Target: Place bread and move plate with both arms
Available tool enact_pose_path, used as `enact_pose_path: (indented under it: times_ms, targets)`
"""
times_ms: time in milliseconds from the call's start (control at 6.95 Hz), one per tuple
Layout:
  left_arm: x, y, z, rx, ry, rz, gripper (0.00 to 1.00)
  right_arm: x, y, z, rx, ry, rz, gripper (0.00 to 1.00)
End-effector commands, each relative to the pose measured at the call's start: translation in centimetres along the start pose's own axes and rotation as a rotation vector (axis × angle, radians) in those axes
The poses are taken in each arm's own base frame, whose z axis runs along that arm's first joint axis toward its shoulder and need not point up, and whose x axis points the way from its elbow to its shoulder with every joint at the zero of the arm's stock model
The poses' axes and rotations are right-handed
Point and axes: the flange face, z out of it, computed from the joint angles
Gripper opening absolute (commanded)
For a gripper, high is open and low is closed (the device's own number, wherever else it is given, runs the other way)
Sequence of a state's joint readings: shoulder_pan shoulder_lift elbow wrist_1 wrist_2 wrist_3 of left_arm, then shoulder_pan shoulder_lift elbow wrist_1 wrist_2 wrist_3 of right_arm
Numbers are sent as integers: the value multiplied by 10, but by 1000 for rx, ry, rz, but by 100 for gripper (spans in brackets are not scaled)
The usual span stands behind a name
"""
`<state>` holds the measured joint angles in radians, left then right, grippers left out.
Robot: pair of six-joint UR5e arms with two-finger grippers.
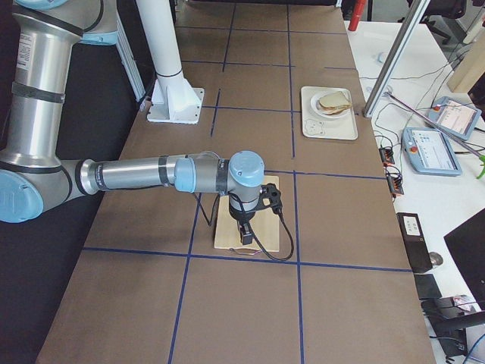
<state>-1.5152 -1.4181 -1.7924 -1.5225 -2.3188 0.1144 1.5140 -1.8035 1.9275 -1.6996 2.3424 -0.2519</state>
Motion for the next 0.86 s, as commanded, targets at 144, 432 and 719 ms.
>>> enact_pose_path:
  times_ms: [144, 432, 719]
  targets:
    - [-5, 12, 3, 7, -14, 10, 100, 1, 0, 1, -1, 0, 1, 100]
    - [-7, 16, 6, -1, -15, 8, 100, 1, 0, 1, -1, 0, 0, 100]
    - [-7, 13, 8, -2, -13, 9, 100, 0, 0, 1, -1, -2, 1, 100]
